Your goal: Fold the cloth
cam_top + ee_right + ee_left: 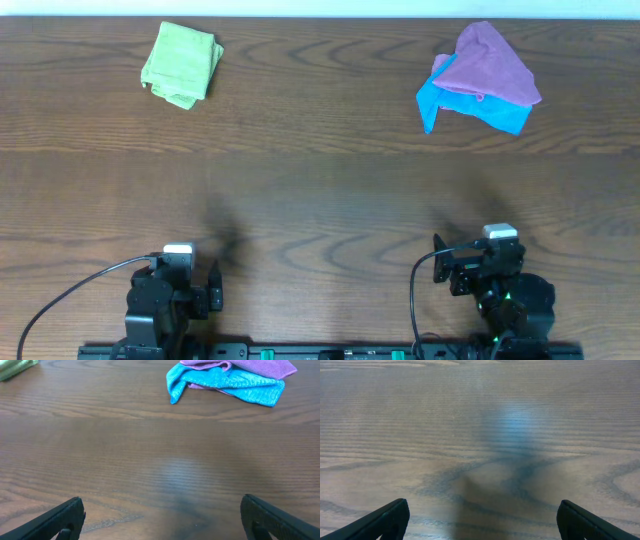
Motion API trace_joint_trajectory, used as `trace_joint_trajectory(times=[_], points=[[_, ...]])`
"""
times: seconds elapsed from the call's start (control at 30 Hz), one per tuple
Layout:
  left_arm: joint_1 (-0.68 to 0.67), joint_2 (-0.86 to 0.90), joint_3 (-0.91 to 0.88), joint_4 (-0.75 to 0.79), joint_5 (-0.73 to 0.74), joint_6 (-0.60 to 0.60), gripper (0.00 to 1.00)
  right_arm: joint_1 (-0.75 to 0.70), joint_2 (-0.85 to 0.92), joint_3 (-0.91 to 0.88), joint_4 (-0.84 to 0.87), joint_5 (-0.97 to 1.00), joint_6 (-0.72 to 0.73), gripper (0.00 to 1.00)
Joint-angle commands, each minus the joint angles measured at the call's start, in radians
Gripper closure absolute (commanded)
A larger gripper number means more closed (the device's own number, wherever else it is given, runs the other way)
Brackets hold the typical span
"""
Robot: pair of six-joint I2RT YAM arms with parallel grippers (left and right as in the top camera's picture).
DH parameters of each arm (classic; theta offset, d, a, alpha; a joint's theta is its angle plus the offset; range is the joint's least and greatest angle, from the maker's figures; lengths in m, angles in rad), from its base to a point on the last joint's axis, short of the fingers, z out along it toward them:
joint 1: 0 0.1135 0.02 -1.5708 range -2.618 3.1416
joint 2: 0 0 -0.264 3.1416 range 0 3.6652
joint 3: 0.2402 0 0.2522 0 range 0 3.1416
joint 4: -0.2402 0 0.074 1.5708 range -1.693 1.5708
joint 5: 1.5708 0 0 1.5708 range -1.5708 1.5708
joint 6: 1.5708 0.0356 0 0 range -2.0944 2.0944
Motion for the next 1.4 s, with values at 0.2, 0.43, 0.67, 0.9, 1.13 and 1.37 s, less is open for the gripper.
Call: trace_joint_trajectory(times=[0.2, 0.43, 0.67, 0.9, 1.13, 1.37], points=[[-0.005, -0.009, -0.006, -0.063, -0.001, 0.022, 0.05, -0.009, 0.082, 0.046, 0.0, 0.047, 0.059, 0.01], [-0.005, -0.009, -0.006, -0.063, -0.001, 0.021, 0.04, -0.009, 0.469, 0.343, -0.014, 0.108, 0.086, 0.01], [-0.005, -0.009, -0.006, -0.062, -0.001, 0.021, 0.04, -0.009, 0.882, 0.682, -0.089, 0.133, 0.086, 0.01], [-0.005, -0.009, -0.006, -0.063, -0.001, 0.022, 0.05, -0.009, 1.22, 0.961, -0.114, 0.158, 0.087, 0.01], [-0.005, -0.009, -0.006, -0.063, -0.001, 0.021, 0.05, -0.009, 1.402, 1.081, -0.034, 0.158, 0.043, 0.01], [-0.005, -0.009, -0.006, -0.062, -0.001, 0.022, 0.05, -0.009, 1.456, 1.081, 0.135, 0.147, 0.029, 0.01]])
